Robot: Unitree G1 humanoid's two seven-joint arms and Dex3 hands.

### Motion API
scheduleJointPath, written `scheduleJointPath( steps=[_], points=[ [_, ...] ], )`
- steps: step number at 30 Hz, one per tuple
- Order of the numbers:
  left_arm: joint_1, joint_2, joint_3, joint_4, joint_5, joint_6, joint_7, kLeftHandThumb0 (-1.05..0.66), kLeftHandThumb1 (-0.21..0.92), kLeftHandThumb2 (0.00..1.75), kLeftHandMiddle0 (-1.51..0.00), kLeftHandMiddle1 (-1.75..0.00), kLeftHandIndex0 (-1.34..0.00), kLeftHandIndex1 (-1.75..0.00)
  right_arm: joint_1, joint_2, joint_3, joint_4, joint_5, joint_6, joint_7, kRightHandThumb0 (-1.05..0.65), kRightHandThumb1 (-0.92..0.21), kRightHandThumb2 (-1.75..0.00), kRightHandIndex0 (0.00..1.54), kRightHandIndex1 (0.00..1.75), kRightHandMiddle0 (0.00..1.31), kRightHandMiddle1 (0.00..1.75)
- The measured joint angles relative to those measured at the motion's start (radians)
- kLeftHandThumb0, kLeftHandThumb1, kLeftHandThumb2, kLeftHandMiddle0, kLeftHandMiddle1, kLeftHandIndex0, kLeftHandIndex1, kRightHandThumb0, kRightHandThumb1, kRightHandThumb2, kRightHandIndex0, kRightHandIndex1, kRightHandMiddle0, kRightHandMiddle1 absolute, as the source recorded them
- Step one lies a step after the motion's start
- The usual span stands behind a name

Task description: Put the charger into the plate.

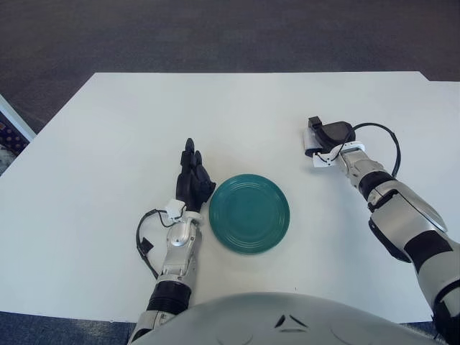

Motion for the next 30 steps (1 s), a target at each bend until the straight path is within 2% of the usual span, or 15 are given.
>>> scheduleJointPath(
  steps=[9, 21, 25, 30],
  points=[
    [-0.013, 0.000, 0.013, 0.017, -0.004, -0.002, -0.016, -1.05, 0.92, 0.95, -0.06, -0.01, -0.12, -0.12, 0.004, 0.003, -0.012, 0.005, 0.002, 0.000, -0.017, -0.47, -0.92, -0.67, 1.16, 1.75, 0.95, 1.75],
    [-0.036, -0.003, 0.035, 0.043, -0.012, -0.011, -0.026, -1.05, 0.92, 0.94, -0.06, 0.00, -0.11, -0.16, 0.004, 0.014, -0.028, 0.002, 0.004, 0.002, -0.006, -0.48, -0.92, -0.65, 1.20, 1.75, 0.97, 1.75],
    [-0.042, -0.003, 0.038, 0.050, -0.016, -0.027, -0.034, -1.05, 0.92, 0.95, -0.06, 0.00, -0.03, -0.26, 0.003, 0.019, -0.040, -0.003, 0.010, -0.008, 0.002, -0.47, -0.92, -0.66, 1.22, 1.75, 0.96, 1.75],
    [-0.041, -0.003, 0.037, 0.047, -0.001, -0.026, -0.031, -1.05, 0.92, 0.96, -0.06, 0.00, 0.00, -0.31, -0.018, 0.022, -0.077, -0.022, 0.044, -0.043, 0.042, -0.46, -0.92, -0.66, 1.23, 1.75, 0.95, 1.75]
  ],
)
